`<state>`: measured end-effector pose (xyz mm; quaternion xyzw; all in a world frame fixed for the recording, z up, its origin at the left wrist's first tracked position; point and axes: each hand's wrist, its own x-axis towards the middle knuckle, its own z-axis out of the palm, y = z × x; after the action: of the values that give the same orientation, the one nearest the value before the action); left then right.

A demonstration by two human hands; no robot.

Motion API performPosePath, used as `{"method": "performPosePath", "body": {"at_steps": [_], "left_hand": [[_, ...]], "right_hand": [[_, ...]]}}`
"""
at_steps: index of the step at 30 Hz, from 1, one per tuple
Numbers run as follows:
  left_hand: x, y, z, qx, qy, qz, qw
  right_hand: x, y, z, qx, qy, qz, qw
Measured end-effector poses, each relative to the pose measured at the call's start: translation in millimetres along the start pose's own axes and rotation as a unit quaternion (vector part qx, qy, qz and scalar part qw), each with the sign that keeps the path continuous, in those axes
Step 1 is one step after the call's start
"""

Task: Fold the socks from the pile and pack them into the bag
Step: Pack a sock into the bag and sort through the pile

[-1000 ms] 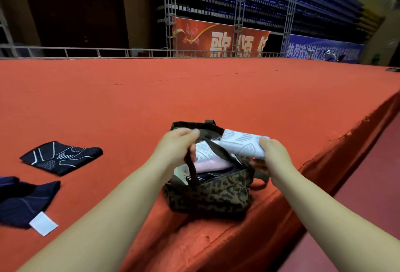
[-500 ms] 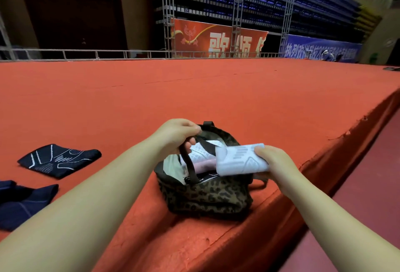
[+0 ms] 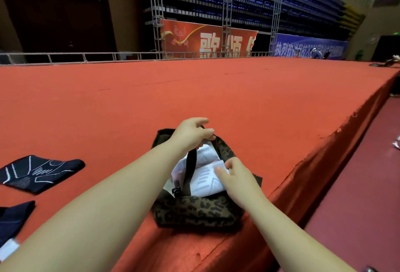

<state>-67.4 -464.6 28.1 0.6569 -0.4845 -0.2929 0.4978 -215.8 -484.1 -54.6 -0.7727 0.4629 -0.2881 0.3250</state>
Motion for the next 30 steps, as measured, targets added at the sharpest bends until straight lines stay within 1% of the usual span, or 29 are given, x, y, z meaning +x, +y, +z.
{"method": "performPosePath", "body": {"at_steps": [2,5,7,9,10,12,14,16,20,23,26,27,30], "left_hand": [[-3.9,-6.6,-0.6,-0.037,0.02,0.053,0.998],[-12.5,-6.9,0.2,-0.117,0.041,0.116,0.986],[-13.7,-7.9,-1.6,-0.175,0.042,0.107,0.978],[-12.6,-9.0,-8.2,-0.198,0.019,0.059,0.978],[-11.1,-10.0,-12.5,-0.191,-0.001,0.03,0.981],[-12.0,-12.9,-20.1,-0.146,-0.046,-0.006,0.988],[-18.5,-21.7,-23.8,-0.092,-0.075,-0.008,0.993],[-26.4,-35.7,-25.2,-0.035,-0.087,-0.006,0.996],[-40.4,-50.7,-21.8,0.047,-0.113,-0.01,0.992],[-44.1,-50.9,-16.2,0.143,-0.136,-0.001,0.98],[-48.1,-60.6,-13.0,0.178,-0.131,-0.002,0.975],[-48.6,-65.4,-13.0,0.179,-0.129,-0.008,0.975],[-52.0,-71.0,-10.9,0.183,-0.137,-0.015,0.973]], "right_hand": [[-0.3,3.8,1.7,-0.061,-0.015,-0.015,0.998],[-0.1,3.1,2.9,-0.081,0.0,-0.03,0.996],[-0.4,-1.2,2.1,-0.065,0.014,-0.012,0.998],[-1.0,-2.3,3.2,-0.048,0.018,0.006,0.999],[-0.3,-2.8,2.1,-0.042,0.013,0.011,0.999],[7.3,-4.8,-6.5,-0.019,-0.029,0.025,0.999],[22.5,-2.4,-21.6,0.04,-0.083,0.036,0.995],[36.5,6.6,-34.2,0.076,-0.121,0.047,0.989],[48.4,26.9,-37.2,0.095,-0.216,0.045,0.971],[57.0,22.9,-46.9,0.176,-0.208,0.026,0.962],[66.0,3.6,-62.8,0.265,-0.222,0.0,0.938],[69.3,-3.7,-65.0,0.256,-0.226,-0.015,0.94],[76.8,-24.7,-64.6,0.102,-0.2,-0.063,0.972]]}}
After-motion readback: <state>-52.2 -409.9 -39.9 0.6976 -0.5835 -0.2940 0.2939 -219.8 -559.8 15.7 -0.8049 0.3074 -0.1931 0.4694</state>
